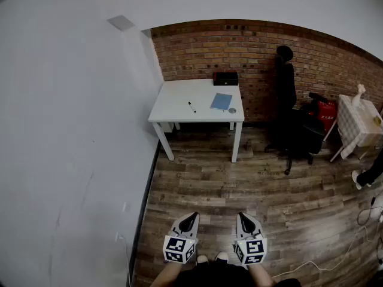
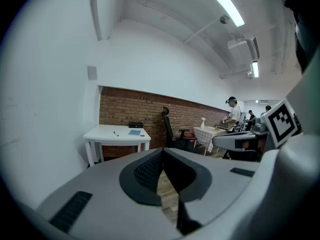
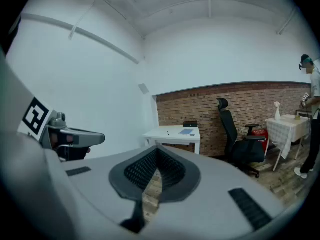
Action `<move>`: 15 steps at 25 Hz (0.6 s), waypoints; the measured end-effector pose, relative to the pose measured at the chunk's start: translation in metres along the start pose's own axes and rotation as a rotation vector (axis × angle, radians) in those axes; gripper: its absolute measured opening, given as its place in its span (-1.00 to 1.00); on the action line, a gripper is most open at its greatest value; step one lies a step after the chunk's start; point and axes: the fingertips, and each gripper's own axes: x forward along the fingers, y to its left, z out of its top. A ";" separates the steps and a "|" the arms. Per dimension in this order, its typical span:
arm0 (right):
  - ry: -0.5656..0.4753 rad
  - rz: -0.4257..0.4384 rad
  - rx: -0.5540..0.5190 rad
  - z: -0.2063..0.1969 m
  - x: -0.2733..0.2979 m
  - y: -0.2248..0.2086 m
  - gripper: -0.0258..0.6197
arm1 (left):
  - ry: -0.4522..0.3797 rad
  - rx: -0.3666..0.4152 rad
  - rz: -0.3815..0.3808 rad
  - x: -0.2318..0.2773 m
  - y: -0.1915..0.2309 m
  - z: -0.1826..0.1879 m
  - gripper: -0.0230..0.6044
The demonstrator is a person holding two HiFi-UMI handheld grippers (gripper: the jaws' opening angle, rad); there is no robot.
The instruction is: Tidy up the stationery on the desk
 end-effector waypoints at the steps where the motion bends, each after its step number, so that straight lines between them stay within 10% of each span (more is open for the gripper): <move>1: 0.001 0.001 0.006 -0.001 -0.002 -0.001 -0.85 | -0.001 0.000 0.000 -0.001 -0.002 -0.001 -0.88; 15: -0.045 -0.012 0.024 -0.001 -0.012 -0.014 -0.84 | -0.002 -0.014 0.006 0.005 -0.016 -0.006 -0.88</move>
